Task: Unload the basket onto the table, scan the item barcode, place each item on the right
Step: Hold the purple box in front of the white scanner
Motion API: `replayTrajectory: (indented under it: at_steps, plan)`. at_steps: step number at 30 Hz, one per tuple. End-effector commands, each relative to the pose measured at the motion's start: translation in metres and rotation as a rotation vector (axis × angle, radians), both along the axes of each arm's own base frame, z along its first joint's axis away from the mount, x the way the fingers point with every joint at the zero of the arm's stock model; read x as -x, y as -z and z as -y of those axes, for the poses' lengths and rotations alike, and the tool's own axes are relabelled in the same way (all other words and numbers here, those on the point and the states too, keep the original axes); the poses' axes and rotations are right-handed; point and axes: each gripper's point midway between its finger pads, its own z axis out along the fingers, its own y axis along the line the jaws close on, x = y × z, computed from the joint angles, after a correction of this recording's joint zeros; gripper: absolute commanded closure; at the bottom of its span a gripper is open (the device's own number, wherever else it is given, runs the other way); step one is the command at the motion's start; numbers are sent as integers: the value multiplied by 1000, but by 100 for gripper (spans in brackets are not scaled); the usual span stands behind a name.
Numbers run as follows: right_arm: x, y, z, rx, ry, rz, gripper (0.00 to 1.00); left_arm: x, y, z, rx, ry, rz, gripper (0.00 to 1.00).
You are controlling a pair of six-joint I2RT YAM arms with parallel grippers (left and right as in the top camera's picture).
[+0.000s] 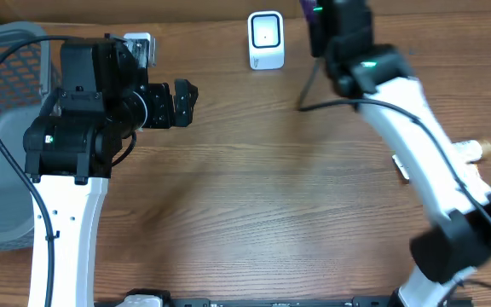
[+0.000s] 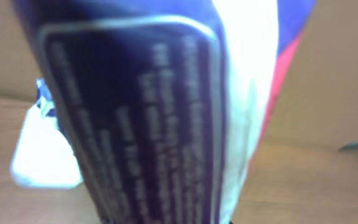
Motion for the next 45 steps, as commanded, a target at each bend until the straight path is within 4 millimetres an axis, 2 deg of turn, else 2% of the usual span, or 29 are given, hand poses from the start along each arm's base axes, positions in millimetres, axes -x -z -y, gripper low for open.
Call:
replayTrajectory:
  at_steps: [1,3,5,7,16,20,23,27,39,42,45]
  plan:
    - [-12,-5,16,342,137,48,96,-2,-4,-2,6,-18,10,0]
    - [-25,0,11,437,170,82,96,-2,-4,-2,6,-18,10,0]
    - [-41,15,2,584,112,53,96,-2,-4,-2,6,-18,10,0]
    - [-50,25,-3,636,95,50,96,-2,-4,-2,6,-18,10,0]
    - [-68,77,-16,674,56,20,96,-2,-4,-2,6,-18,10,0]
    - [-73,91,-22,724,7,-5,96,-2,-4,-2,6,-18,10,1]
    - [-78,98,-27,794,-29,-16,96,-2,-4,-2,6,-18,10,0]
    - [-87,83,-35,841,-47,59,97,-2,-4,-2,6,-18,10,0]
    - [-89,88,-50,995,-162,20,96,-2,-4,-2,6,-18,10,0]
    - [-91,92,-54,991,-182,30,96,-2,-4,-2,6,-18,10,0]
    - [-95,105,-59,989,-200,35,96,-2,-4,-2,6,-18,10,0]
